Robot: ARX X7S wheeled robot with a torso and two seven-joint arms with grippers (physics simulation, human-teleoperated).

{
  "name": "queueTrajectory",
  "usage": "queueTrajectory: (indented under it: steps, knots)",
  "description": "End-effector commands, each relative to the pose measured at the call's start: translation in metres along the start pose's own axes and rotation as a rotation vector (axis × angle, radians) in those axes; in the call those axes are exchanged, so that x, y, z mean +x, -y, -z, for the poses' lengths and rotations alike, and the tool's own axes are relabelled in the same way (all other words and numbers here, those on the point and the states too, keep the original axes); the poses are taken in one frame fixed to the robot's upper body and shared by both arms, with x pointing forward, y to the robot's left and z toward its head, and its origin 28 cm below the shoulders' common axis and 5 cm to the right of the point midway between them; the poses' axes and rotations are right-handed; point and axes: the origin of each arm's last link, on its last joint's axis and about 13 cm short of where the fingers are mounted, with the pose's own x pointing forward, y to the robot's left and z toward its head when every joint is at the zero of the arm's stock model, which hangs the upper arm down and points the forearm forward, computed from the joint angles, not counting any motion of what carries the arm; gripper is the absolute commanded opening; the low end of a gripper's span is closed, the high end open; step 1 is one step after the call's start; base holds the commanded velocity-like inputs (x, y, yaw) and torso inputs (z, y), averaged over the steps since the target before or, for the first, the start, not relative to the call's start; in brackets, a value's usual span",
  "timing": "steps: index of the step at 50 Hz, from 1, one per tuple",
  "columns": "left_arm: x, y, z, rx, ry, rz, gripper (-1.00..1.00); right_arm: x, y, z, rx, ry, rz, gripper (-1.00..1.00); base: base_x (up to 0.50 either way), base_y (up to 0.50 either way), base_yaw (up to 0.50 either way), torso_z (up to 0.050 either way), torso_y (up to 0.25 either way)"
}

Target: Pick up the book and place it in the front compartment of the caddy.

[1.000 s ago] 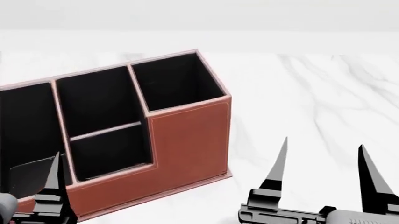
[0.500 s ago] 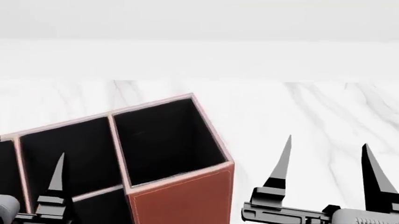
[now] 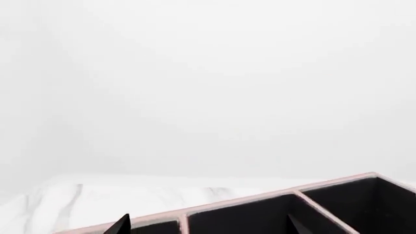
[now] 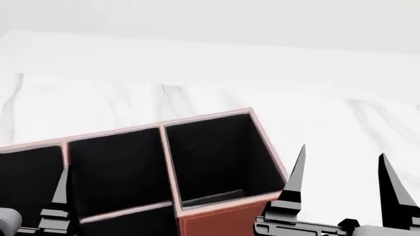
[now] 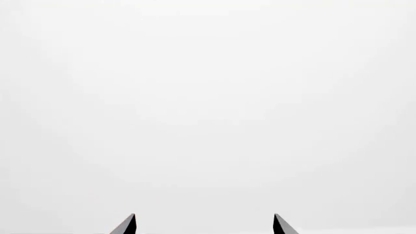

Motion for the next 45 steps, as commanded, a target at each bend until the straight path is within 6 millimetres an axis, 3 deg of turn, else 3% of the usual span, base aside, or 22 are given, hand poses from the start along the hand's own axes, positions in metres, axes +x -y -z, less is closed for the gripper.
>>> queueTrajectory:
  steps: [1,38,45]
  knots:
    - [0.000,-0.002,0.000,0.013,0.011,-0.030,1.00,0.001,0.004,0.000,0.018,0.006,0.007,1.00,0.00,0.00,0.50,0.000,0.000]
    - [-0.001,-0.001,0.004,0.009,-0.006,-0.020,1.00,0.004,0.005,0.003,-0.007,0.008,0.012,1.00,0.00,0.00,0.50,0.000,0.000]
    - [0.001,-0.002,0.008,0.033,-0.036,-0.016,1.00,0.015,0.019,0.005,-0.057,-0.013,0.024,1.00,-0.03,0.08,0.00,0.000,0.000]
